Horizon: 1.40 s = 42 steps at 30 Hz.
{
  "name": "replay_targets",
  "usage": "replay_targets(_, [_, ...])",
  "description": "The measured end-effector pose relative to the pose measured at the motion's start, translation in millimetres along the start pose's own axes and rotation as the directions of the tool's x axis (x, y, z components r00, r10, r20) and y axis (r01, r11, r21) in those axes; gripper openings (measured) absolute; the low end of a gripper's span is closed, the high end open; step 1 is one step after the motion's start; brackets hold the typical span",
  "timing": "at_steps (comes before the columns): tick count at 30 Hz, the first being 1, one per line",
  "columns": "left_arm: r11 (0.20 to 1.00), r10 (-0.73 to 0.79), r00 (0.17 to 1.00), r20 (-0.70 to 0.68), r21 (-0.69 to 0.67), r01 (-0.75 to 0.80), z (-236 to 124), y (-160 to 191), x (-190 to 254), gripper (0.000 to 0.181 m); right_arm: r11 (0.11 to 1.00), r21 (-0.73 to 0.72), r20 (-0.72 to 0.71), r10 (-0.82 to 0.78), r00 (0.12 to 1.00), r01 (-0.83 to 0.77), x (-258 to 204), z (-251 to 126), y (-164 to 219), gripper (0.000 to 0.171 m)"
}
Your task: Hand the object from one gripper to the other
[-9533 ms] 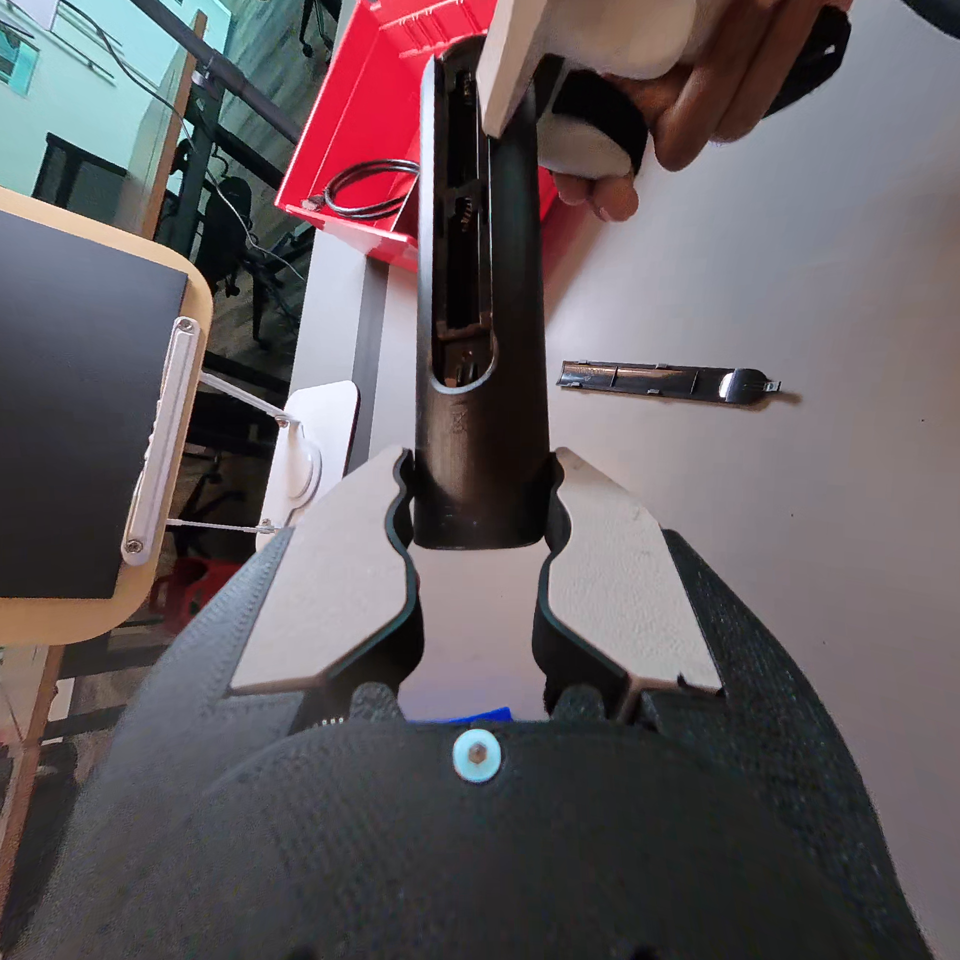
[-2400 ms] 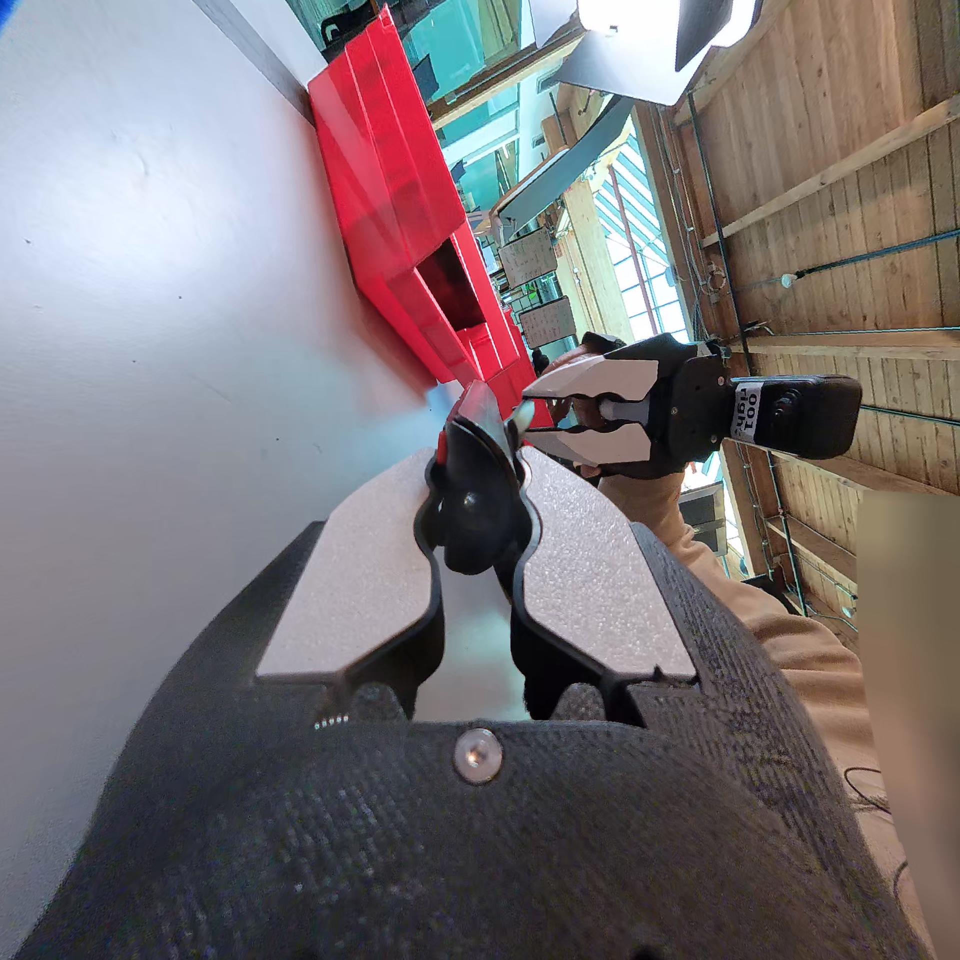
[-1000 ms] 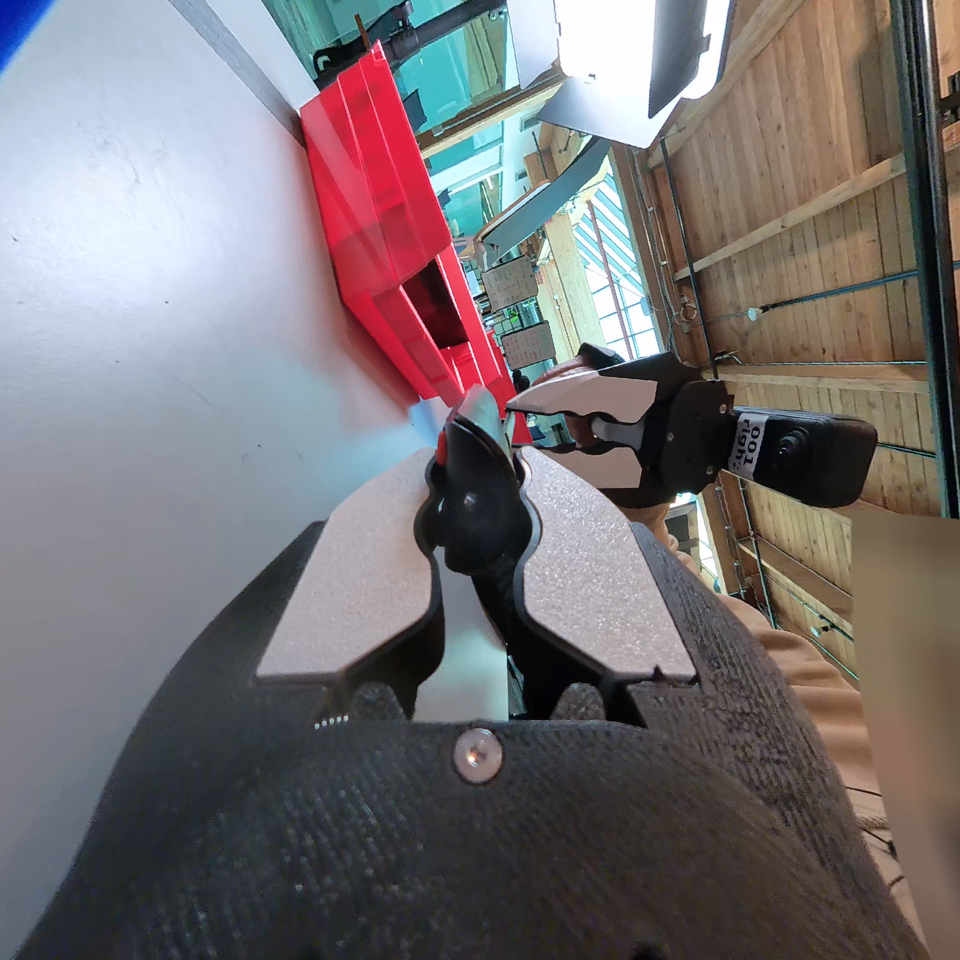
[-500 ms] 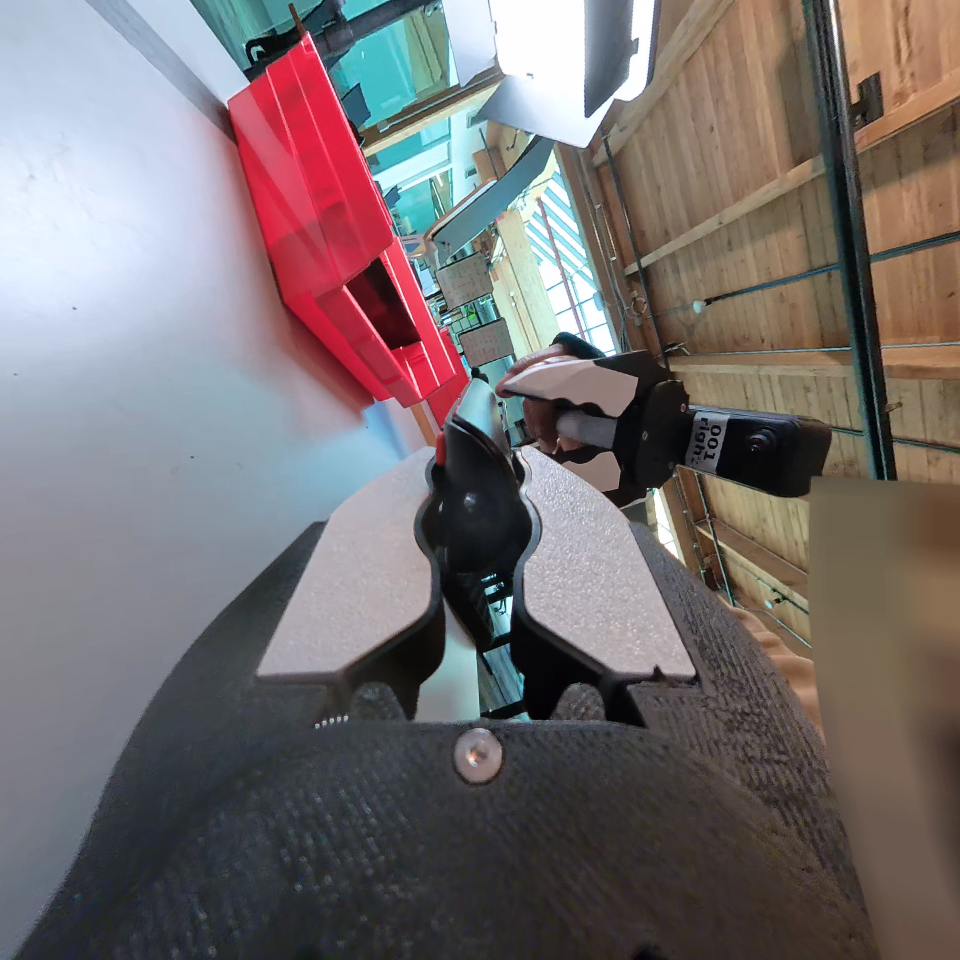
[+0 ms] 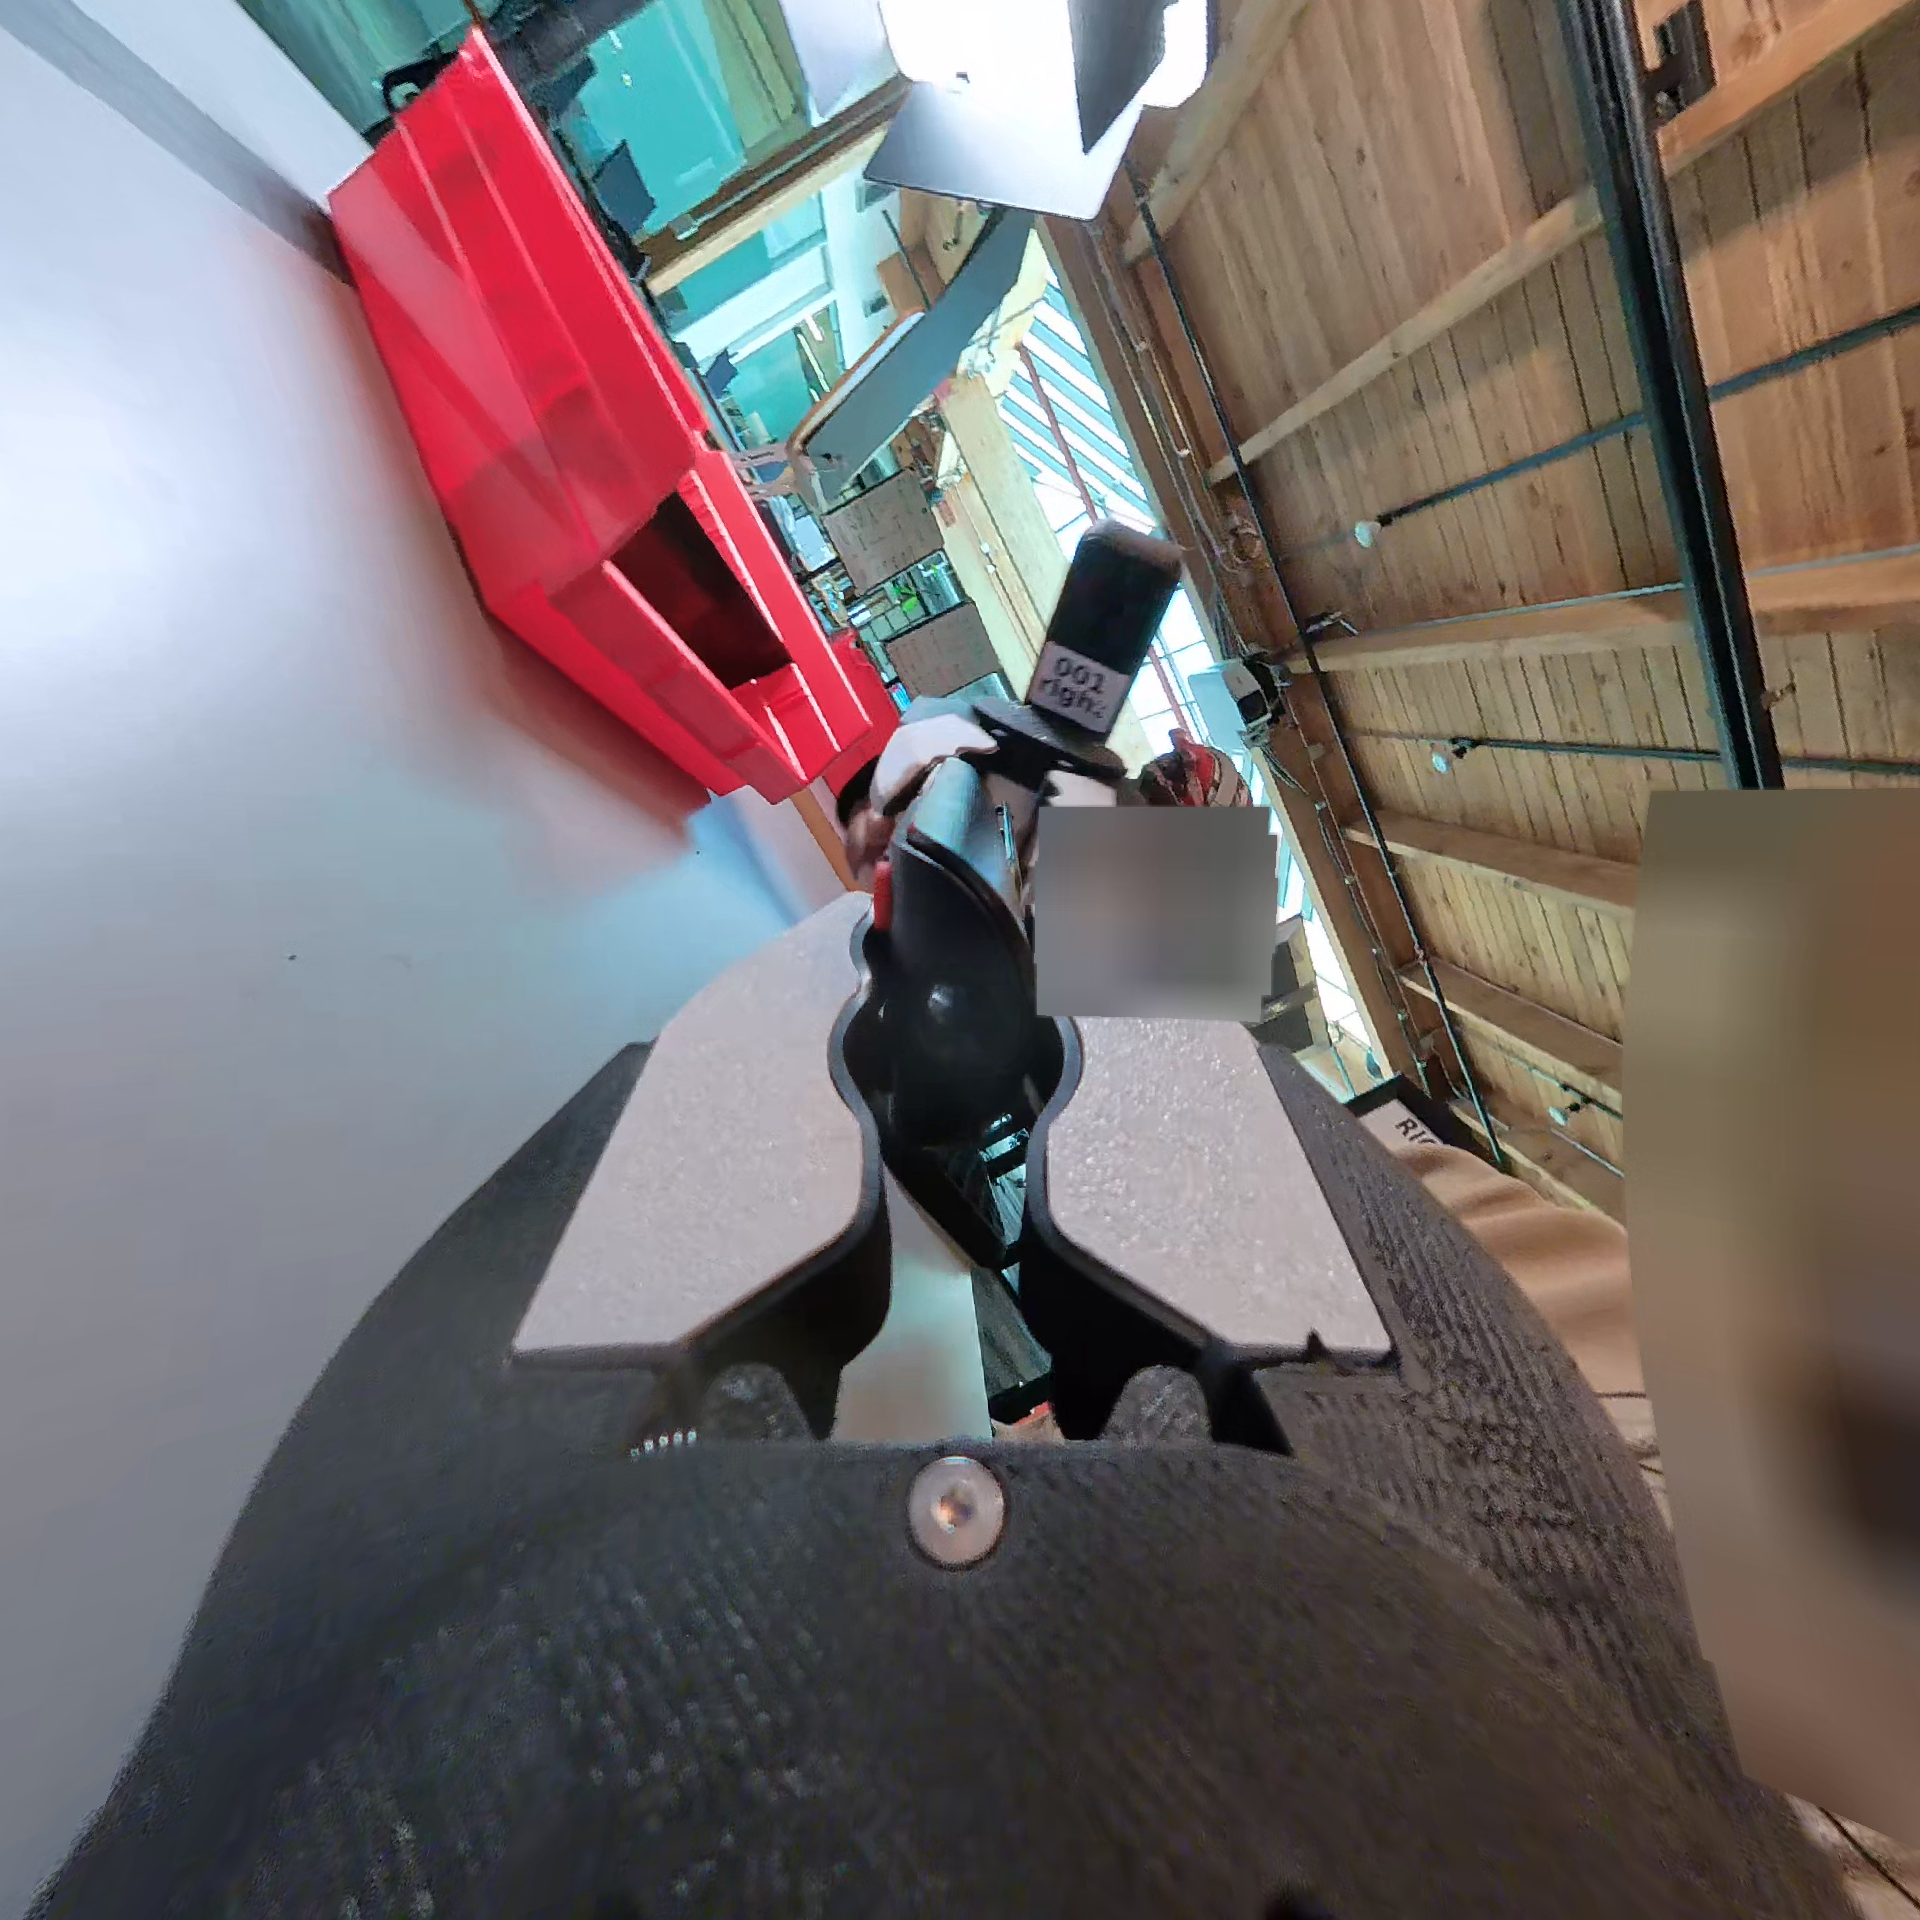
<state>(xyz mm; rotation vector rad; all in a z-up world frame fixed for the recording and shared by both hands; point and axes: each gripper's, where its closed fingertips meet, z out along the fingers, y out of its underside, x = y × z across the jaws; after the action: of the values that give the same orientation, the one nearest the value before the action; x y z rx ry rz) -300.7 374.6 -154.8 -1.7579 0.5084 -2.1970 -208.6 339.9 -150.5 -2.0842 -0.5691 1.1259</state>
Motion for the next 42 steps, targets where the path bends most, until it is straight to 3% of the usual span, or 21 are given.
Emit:
replay_targets(4, [0.999,0.043,0.998,-0.053,-0.016,-0.044,2.3,3.2,11.7,0.024,0.993,0.110,0.146,0.030,0.989,-0.047,-15.5,0.6,-2.9,0.027])
replay_targets(9, [0.975,0.201,0.979,-0.036,-0.085,-0.203,2.8,10.1,19.6,0.024,0.993,0.115,0.179,0.017,0.984,-0.038,-21.5,-1.0,3.5,0.025])
replay_targets(12, [0.921,0.365,0.931,0.020,-0.154,-0.358,2.6,14.5,18.5,0.024,0.998,0.061,0.093,-0.016,0.996,0.010,-14.3,4.9,16.9,0.026])
replay_targets(15, [0.812,0.563,0.824,0.060,-0.226,-0.538,5.5,23.6,20.7,0.024,0.996,0.002,-0.041,-0.093,0.995,0.093,-0.7,11.9,33.9,0.030])
replay_targets(20, [0.776,0.613,0.790,0.017,-0.200,-0.598,6.5,26.5,29.8,0.023,0.978,0.095,-0.072,-0.182,0.981,0.188,-8.2,5.8,28.5,0.030])
replay_targets(26, [0.754,0.632,0.767,-0.114,-0.139,-0.642,8.2,34.9,53.5,0.024,0.941,0.234,0.113,-0.276,0.955,0.244,-47.9,-4.8,19.7,0.027])
replay_targets(30, [0.727,0.664,0.734,-0.145,-0.105,-0.679,6.6,36.1,63.9,0.024,0.927,0.276,0.163,-0.305,0.938,0.254,-61.6,-8.8,16.5,0.026])
replay_targets(37, [0.709,0.681,0.711,-0.175,-0.081,-0.700,3.8,37.4,71.4,0.024,0.911,0.277,0.106,-0.344,0.933,0.304,-66.3,-16.4,15.9,0.022])
replay_targets(42, [0.647,0.736,0.659,-0.153,-0.126,-0.752,7.0,44.9,70.4,0.024,0.906,0.266,0.058,-0.356,0.933,0.330,-62.0,-12.0,19.7,0.024])
